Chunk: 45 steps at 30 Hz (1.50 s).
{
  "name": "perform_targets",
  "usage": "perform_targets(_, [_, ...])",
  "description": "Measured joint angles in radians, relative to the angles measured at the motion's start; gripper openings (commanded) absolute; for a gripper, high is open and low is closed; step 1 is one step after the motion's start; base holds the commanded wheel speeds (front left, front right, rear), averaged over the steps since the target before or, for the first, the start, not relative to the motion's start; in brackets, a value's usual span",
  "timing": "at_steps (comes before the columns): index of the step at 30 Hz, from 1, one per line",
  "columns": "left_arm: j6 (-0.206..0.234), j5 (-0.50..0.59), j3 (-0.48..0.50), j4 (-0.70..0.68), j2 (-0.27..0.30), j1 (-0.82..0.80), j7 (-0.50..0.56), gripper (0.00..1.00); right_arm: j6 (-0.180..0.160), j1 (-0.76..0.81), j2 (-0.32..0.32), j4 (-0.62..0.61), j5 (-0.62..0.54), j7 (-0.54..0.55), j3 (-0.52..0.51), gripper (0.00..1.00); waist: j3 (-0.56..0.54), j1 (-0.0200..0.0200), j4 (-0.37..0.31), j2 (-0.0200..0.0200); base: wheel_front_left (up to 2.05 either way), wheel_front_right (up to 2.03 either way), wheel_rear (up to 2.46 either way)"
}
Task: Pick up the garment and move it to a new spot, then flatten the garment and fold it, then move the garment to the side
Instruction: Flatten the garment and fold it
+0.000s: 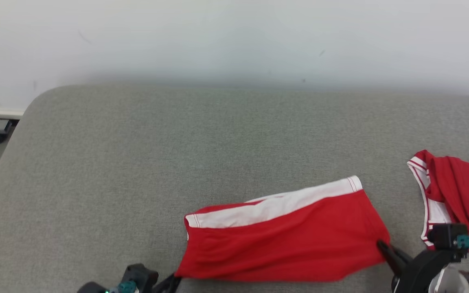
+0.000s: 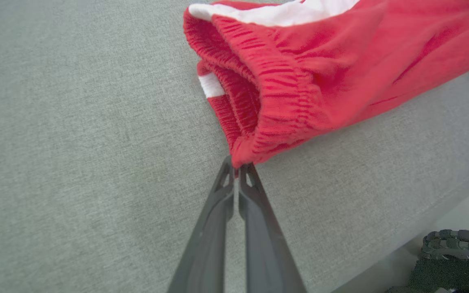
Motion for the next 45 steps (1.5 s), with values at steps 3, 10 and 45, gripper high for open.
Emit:
perform_targets(3, [-0.008, -0.004, -0.011, -0.001, 0.0, 0.03, 0.012, 0.0, -0.013, 0.048, -0.007, -0.017, 0.0, 0.023, 0.015, 0.13, -0.012, -0.0001, -0.018, 0.0, 0.0, 0.0, 0.0])
perform_targets(10, [0.021, -0.026, 0.013, -0.003, -0.002, 0.057, 0.035, 1.0, -0.046, 0.081, -0.043, -0.064, -0.004, 0.035, 0.012, 1.0, -0.028, 0.0001, -0.045, 0.0002, 0.0, 0.0, 0.0])
perform_targets(45, [0.201, -0.002, 0.395, -0.248, -0.104, 0.206, -0.24, 1.0, -0.114, 0.147, 0.07, -0.258, -0.124, -0.263, -0.107, 1.0, -0.177, 0.0001, -0.039, 0.0001, 0.0, 0.0, 0.0])
